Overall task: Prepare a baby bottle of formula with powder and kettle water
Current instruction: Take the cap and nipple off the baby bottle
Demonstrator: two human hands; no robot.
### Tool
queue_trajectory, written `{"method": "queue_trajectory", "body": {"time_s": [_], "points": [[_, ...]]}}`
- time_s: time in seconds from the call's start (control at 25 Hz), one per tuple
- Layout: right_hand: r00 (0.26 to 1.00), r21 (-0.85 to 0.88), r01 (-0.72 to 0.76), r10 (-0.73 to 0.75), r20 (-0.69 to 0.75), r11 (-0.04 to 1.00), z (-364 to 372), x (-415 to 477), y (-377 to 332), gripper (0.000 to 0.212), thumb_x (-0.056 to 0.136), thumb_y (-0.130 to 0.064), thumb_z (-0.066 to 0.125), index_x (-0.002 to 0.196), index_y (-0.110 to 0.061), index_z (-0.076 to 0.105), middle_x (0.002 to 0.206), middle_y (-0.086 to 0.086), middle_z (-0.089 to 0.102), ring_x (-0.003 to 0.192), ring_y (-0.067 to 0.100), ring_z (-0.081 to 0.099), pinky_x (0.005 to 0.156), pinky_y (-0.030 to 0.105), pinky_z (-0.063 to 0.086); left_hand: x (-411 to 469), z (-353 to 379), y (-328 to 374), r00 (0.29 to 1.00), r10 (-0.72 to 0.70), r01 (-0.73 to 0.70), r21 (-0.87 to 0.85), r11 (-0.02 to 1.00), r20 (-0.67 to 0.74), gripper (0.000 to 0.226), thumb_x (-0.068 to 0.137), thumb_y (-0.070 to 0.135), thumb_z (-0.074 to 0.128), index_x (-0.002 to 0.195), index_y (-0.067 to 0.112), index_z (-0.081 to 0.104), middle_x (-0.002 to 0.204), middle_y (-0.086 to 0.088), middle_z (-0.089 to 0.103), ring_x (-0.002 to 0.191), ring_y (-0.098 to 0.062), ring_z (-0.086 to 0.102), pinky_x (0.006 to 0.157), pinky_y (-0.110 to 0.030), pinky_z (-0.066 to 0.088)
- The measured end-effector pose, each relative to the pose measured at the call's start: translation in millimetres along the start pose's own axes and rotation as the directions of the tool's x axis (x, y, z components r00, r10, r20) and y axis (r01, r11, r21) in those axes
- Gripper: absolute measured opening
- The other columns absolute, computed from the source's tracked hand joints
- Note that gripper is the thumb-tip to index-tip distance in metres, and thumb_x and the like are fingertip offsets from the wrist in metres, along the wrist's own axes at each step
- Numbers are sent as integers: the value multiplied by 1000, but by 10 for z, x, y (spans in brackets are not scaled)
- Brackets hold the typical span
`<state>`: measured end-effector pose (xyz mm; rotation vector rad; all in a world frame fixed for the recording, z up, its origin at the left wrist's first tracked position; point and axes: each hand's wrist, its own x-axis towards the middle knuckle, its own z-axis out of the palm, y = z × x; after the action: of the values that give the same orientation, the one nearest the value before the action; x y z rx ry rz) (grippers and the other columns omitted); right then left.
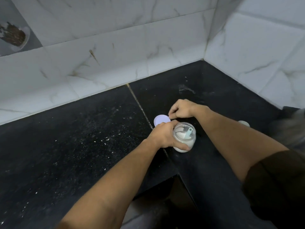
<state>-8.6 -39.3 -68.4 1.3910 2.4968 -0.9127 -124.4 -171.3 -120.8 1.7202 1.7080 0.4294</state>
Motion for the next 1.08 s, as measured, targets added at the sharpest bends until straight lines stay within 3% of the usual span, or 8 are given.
{"method": "queue_trajectory", "body": {"time_s": [0.12, 0.2, 0.32, 0.44, 0.6, 0.72, 0.96, 1.08], "points": [[987, -33, -80, 74, -145, 996, -293, -323, 22, 45, 97, -37, 74, 140, -28, 67, 149, 1, 60, 138, 25, 54, 116, 40, 42, -26, -32, 34, 1000, 3, -3, -23, 1000, 11, 86, 46, 61, 96, 121, 40, 60, 109, 18, 70, 110, -6, 63, 99, -34, 54], [961, -46, -162, 147, -235, 986, -458, -571, 133, 56, 96, -39, 73, 150, -28, 57, 156, 5, 54, 143, 29, 50, 118, 43, 40, -42, -61, 63, 999, 22, -21, -17, 1000, 39, 88, 48, 58, 98, 125, 40, 60, 112, 19, 70, 115, -7, 62, 102, -31, 52], [921, -75, -277, 242, -306, 958, -554, -958, 335, 70, 93, -41, 74, 157, -26, 47, 157, 5, 53, 144, 29, 49, 117, 41, 41, -52, -158, 78, 992, 29, -31, 17, 999, 119, 126, 47, 59, 98, 156, 29, 41, 143, 12, 61, 137, -14, 53, 116, -35, 42], [874, -66, -393, 351, -335, 917, -549, -1331, 494, 77, 90, -43, 74, 158, -26, 44, 157, 7, 52, 142, 31, 50, 113, 41, 45, -68, -334, 199, 995, 88, -91, 51, 995, 46, 157, 36, 77, 90, 166, 23, 21, 162, 2, 44, 149, -21, 41, 122, -44, 36], [821, -55, -519, 480, -308, 853, -468, -1615, 684, 84, 83, -42, 78, 158, -26, 44, 157, 8, 52, 139, 32, 52, 110, 42, 49, -70, -412, 681, 944, 302, -292, 90, 952, -132, 142, 45, 79, 88, 163, 24, 30, 157, 3, 49, 143, -19, 42, 117, -43, 40], [803, -110, -566, 516, -298, 817, -316, -1655, 800, 77, 80, -41, 80, 151, -26, 53, 147, 8, 60, 131, 32, 59, 105, 44, 53, -15, -142, 1080, 923, 369, -362, 80, 929, -112, 130, 56, 72, 90, 162, 24, 31, 157, 5, 48, 143, -18, 44, 117, -41, 41], [811, -80, -535, 485, -326, 841, -152, -1660, 980, 50, 85, -37, 81, 130, -23, 68, 123, 7, 68, 107, 27, 65, 85, 35, 52, 90, 640, 1417, 960, 278, -278, -5, 961, 16, 111, 72, 43, 93, 160, 14, 31, 158, -5, 48, 145, -25, 45, 115, -37, 39], [820, -31, -516, 482, -309, 856, -222, -1730, 983, 44, 76, -38, 87, 112, -18, 72, 107, 4, 73, 91, 24, 70, 78, 33, 58, 165, 810, 1372, 983, 180, -178, -74, 981, 19, 109, 74, 47, 91, 160, 13, 33, 155, -6, 51, 143, -26, 49, 114, -39, 43]]}}
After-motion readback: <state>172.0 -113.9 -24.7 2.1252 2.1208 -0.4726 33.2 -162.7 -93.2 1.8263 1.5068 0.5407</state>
